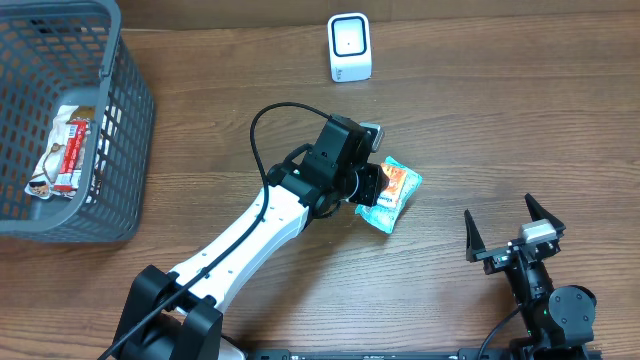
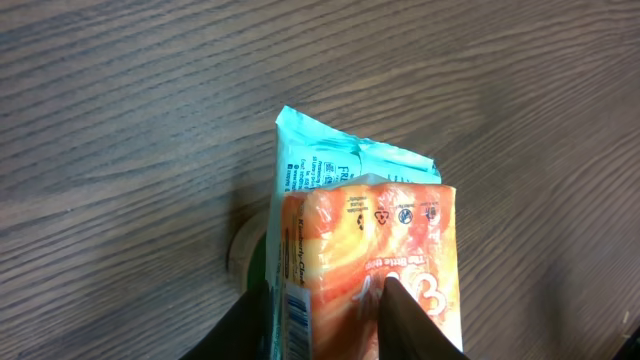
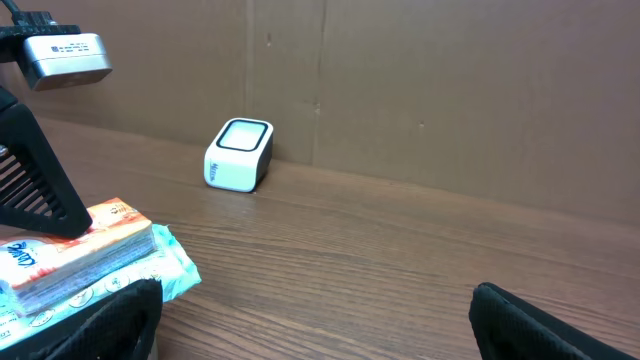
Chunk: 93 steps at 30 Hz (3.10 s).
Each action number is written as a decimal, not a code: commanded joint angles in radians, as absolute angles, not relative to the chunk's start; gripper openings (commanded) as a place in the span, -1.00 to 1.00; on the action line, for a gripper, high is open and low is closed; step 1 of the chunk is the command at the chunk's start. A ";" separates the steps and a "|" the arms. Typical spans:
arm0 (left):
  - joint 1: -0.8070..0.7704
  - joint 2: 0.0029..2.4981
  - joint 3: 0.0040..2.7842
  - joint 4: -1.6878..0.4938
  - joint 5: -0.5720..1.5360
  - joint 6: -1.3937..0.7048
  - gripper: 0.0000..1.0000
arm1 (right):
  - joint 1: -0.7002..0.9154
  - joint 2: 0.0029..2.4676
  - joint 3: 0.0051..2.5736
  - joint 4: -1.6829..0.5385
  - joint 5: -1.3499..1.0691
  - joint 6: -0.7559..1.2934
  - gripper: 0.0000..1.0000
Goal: Scan the item barcode
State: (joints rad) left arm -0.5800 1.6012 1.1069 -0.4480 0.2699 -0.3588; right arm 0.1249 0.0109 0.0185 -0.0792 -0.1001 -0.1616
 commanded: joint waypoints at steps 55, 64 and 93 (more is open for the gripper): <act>-0.413 1.438 1.138 -0.595 0.221 -0.282 -0.92 | 0.122 0.004 0.008 -0.077 -0.099 -0.165 1.00; -0.405 1.440 1.137 -0.731 -0.025 -0.284 -0.92 | 0.122 0.004 0.008 -0.077 -0.099 -0.165 1.00; -0.410 1.811 1.132 -0.477 0.300 -0.284 -0.92 | 0.122 0.004 0.008 -0.076 -0.099 -0.165 1.00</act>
